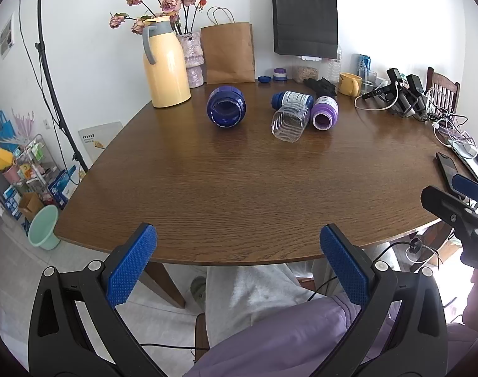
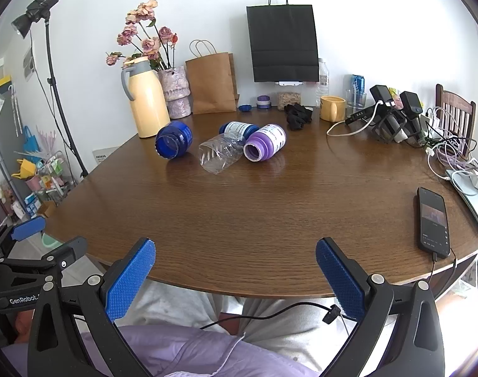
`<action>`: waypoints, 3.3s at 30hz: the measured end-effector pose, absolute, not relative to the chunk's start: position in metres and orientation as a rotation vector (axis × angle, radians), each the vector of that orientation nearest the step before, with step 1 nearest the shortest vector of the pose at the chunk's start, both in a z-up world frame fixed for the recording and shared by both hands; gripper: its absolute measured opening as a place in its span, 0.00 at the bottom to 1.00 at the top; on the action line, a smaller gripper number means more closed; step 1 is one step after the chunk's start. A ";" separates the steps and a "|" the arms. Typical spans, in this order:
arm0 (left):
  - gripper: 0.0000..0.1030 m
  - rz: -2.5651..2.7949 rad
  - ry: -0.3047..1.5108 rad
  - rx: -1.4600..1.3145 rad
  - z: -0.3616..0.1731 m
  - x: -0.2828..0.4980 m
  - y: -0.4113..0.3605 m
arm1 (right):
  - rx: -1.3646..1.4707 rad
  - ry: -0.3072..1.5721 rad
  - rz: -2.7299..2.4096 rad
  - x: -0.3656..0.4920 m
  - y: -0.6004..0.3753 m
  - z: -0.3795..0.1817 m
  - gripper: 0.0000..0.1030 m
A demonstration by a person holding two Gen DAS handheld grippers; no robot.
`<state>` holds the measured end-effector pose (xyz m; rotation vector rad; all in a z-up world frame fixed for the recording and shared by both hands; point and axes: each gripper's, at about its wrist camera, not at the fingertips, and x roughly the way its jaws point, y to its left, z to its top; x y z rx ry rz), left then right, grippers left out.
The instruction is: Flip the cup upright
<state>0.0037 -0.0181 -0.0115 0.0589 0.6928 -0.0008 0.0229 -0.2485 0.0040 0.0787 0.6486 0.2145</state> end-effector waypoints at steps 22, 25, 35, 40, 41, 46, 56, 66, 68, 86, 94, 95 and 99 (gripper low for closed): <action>1.00 -0.027 0.752 -0.057 -0.031 0.099 0.002 | 0.157 0.610 0.286 0.109 -0.260 -0.008 1.00; 1.00 -0.039 0.767 -0.087 -0.029 0.126 0.008 | 0.204 0.547 0.346 0.137 -0.261 -0.005 1.00; 1.00 -0.041 0.669 -0.054 -0.017 0.278 0.024 | 0.171 0.652 0.561 0.274 -0.208 0.027 1.00; 1.00 -0.070 0.742 -0.064 -0.039 0.328 0.030 | 0.130 0.709 0.638 0.343 -0.167 0.029 1.00; 1.00 -0.102 0.755 -0.084 -0.042 0.336 0.030 | 0.126 0.716 0.638 0.354 -0.161 0.028 1.00; 0.97 -0.100 0.825 -0.072 -0.055 0.365 0.025 | 0.179 0.751 0.667 0.377 -0.150 0.013 1.00; 0.85 -0.190 0.824 -0.106 -0.046 0.305 0.032 | 0.254 0.779 0.739 0.357 -0.169 0.000 1.00; 0.85 -0.440 0.814 0.152 -0.058 0.176 -0.036 | 0.127 0.807 0.888 0.248 -0.164 -0.022 1.00; 0.85 -0.518 0.803 0.189 -0.061 0.166 -0.053 | 0.131 0.802 0.910 0.229 -0.173 -0.029 0.95; 1.00 -0.709 0.783 0.256 -0.072 0.178 -0.087 | 0.303 0.874 0.894 0.221 -0.230 -0.063 0.76; 0.99 -0.682 0.831 0.144 -0.081 0.181 -0.073 | 0.358 0.866 0.872 0.222 -0.231 -0.067 0.68; 0.99 -0.673 0.823 0.125 -0.080 0.182 -0.071 | 0.366 0.868 0.873 0.223 -0.231 -0.067 0.67; 0.83 -0.674 0.818 0.111 -0.080 0.179 -0.074 | 0.383 0.871 0.841 0.228 -0.233 -0.067 0.66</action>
